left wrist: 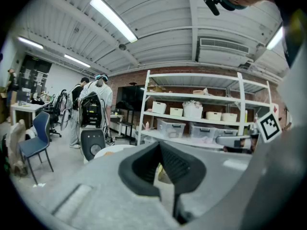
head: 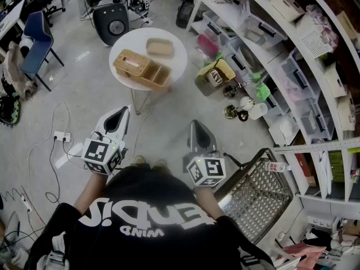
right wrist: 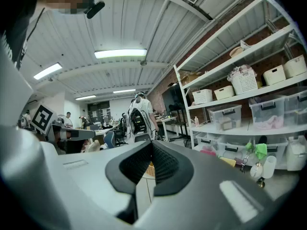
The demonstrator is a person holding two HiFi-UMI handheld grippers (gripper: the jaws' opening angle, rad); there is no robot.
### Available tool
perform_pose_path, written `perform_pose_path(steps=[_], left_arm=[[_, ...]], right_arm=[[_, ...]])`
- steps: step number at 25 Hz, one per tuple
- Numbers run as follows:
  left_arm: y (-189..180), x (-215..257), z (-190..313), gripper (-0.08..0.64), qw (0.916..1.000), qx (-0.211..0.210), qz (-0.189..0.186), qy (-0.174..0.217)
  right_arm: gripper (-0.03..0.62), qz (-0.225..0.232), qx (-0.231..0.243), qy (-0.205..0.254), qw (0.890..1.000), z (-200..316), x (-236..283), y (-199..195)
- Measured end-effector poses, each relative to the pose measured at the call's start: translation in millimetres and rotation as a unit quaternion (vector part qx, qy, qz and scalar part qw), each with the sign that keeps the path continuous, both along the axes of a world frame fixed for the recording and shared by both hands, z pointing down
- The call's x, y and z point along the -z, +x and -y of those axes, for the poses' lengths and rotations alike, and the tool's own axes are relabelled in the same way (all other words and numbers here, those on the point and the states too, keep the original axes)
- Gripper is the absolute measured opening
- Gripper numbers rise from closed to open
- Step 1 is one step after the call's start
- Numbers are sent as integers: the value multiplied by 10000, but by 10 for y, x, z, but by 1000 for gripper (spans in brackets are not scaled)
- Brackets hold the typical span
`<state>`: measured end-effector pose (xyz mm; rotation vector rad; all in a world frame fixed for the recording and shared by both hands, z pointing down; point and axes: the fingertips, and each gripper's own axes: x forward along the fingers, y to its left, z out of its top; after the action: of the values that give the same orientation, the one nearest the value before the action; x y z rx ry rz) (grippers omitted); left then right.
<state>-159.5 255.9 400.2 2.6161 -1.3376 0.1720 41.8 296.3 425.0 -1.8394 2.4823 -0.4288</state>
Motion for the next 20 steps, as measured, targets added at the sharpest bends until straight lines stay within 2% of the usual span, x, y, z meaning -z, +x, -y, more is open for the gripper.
perform_pose_path(steps=[6, 15, 20], left_arm=[[-155, -7, 83, 2, 10000, 2, -27, 43], [-505, -144, 240, 2, 9999, -55, -29, 105], [-567, -173, 409, 2, 9999, -70, -102, 59]], right_arm=[[2, 190, -80, 124, 9997, 48, 21, -85], [2, 50, -380, 23, 9993, 98, -70, -266], [2, 64, -441, -21, 9990, 246, -127, -336]])
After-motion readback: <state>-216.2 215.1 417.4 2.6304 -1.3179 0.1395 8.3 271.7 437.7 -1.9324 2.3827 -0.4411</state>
